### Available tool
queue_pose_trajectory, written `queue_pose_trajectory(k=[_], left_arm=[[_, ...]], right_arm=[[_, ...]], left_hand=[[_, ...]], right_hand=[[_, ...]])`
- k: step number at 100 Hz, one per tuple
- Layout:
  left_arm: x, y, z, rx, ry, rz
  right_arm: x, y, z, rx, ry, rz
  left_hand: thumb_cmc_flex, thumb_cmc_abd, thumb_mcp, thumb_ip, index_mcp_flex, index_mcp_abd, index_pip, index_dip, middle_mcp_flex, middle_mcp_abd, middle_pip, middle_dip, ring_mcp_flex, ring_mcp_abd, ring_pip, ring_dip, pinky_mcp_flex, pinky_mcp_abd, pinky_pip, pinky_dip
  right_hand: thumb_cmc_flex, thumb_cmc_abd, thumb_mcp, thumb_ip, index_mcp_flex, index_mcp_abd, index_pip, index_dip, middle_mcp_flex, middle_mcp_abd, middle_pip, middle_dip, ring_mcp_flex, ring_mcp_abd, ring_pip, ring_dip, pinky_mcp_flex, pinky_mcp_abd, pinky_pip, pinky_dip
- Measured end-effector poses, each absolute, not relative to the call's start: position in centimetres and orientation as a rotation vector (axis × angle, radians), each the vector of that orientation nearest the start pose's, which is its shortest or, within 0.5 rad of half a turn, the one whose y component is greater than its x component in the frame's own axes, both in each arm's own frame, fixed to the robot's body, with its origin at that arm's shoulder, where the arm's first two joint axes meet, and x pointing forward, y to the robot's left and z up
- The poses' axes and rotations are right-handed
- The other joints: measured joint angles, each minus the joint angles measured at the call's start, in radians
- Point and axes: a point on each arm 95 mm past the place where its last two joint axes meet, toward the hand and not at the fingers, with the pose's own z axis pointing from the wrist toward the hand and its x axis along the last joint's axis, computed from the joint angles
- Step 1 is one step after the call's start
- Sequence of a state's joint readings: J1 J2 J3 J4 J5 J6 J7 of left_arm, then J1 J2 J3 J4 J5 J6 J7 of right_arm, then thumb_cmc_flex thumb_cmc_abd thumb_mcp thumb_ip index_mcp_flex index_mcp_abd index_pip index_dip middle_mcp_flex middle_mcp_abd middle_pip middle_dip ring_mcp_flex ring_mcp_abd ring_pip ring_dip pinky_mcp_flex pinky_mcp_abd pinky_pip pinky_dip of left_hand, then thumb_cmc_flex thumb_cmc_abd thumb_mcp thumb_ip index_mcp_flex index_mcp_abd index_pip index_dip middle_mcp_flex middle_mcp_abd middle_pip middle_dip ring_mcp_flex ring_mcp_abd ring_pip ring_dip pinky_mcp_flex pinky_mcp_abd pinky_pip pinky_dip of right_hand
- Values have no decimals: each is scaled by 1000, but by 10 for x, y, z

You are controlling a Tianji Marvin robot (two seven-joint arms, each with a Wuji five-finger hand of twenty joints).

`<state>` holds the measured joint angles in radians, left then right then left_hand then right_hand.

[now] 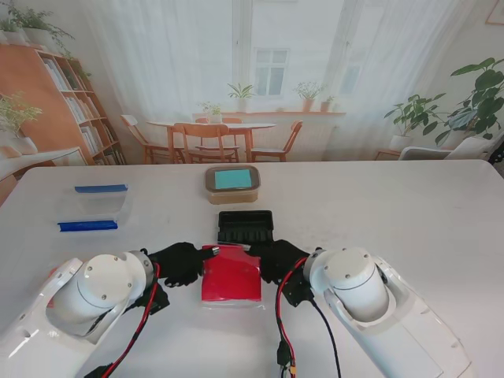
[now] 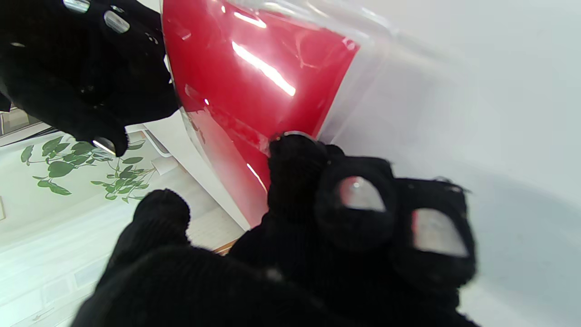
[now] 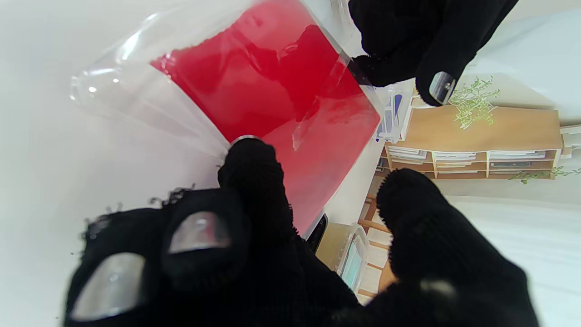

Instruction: Pair container bodies with their lids

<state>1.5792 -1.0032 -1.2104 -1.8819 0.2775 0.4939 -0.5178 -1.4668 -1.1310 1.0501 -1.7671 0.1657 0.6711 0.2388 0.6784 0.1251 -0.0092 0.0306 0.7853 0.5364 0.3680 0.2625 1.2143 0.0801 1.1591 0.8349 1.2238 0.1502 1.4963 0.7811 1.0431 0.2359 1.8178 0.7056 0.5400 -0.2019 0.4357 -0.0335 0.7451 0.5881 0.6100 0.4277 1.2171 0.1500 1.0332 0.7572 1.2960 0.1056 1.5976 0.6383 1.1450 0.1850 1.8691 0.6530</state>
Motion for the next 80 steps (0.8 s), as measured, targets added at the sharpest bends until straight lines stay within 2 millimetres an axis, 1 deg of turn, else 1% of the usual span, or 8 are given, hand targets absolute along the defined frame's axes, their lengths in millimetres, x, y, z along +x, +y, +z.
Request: queue_pose_trajectory(k=[80], left_arm=[[407,-34,-288,-2303,1490,-1387]], right_arm=[[433,81,-304,-2432,-1026,-1317]], left_hand=[[0,0,0,0,0,0,0,0,1,1,-5,0,0,0,0,0,0,0,0,0]], right_hand=[[0,0,6,0,-8,16,0,0,0,0,0,6,0,0,0,0,0,0,0,0]])
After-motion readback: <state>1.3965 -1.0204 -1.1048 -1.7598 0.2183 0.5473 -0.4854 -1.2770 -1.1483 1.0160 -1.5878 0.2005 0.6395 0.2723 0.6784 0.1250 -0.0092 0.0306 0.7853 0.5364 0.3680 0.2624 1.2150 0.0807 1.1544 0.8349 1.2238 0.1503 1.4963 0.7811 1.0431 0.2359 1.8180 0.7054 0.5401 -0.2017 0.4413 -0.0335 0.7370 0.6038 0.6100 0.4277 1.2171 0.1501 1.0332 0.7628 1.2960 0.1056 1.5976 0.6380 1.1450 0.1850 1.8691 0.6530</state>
